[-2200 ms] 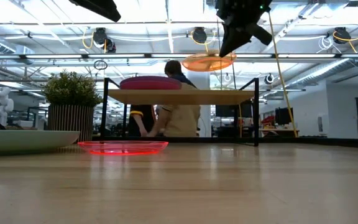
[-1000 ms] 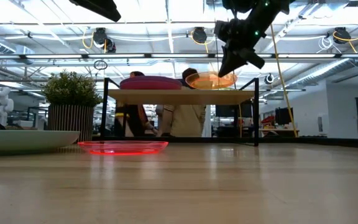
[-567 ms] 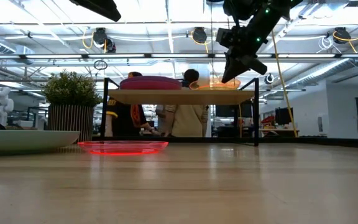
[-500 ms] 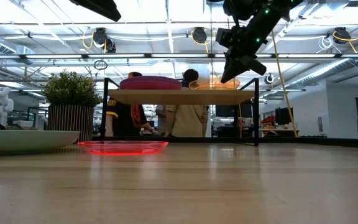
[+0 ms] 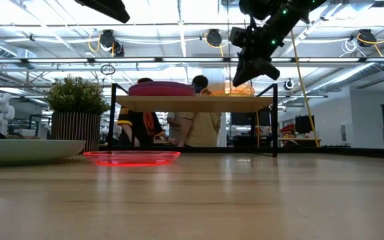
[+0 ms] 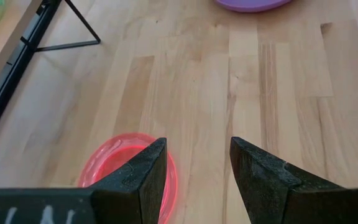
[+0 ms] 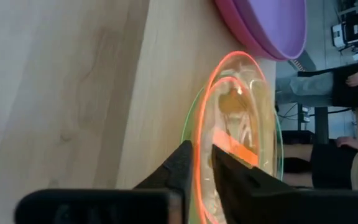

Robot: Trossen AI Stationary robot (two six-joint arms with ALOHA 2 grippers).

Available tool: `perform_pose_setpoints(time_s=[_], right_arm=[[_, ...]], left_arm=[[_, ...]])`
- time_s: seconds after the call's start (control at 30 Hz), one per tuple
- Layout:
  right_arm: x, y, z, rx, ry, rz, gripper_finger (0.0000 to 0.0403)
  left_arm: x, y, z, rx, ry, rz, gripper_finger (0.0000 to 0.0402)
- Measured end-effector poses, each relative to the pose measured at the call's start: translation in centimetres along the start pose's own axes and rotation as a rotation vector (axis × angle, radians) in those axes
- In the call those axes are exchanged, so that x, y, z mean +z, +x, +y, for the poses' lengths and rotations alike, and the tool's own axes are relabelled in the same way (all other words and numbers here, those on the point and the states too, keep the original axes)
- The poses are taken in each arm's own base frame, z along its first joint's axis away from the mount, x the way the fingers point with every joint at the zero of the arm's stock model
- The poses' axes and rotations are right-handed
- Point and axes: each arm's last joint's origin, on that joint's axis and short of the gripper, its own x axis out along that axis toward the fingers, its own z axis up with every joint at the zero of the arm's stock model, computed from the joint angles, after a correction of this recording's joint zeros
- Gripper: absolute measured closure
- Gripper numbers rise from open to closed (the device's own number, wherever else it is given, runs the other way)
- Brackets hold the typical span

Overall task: Place and stack plates onto a shelf
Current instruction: Stack the transparent orange plate on top of the transparent green plate on the shelf, then stack the purple plate on top of the other purple plate on the shelf

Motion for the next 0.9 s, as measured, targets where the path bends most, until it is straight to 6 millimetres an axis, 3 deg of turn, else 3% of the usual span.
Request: perform_pose_setpoints(time_s=[0.13,0.4,0.63,0.9], right_arm=[[0.5,-0.4,0.2,-0.031,-0.010,0.000,0.0325],[2.0,-3.3,1.3,-0.056,0.008,-0.084,0.0284],[3.7,-6.1,3.1,-0.015,0.115,-0.202,0.0282],[5.4,-8.6,6.7,0.123,0.209,-0.271,0.0284]], left_arm=[[0.0,0.0,-0.1,-0.018,-0.004,0.009,0.0220],[0.0,0.0,-0.1,-0.020,-0.006,0.008,0.0220],[-0.2,-0.4,-0.5,-0.033,-0.022,0.004,0.0220],[-0.5,-1.0,-1.3,-0.056,-0.042,-0.001,0.0220]])
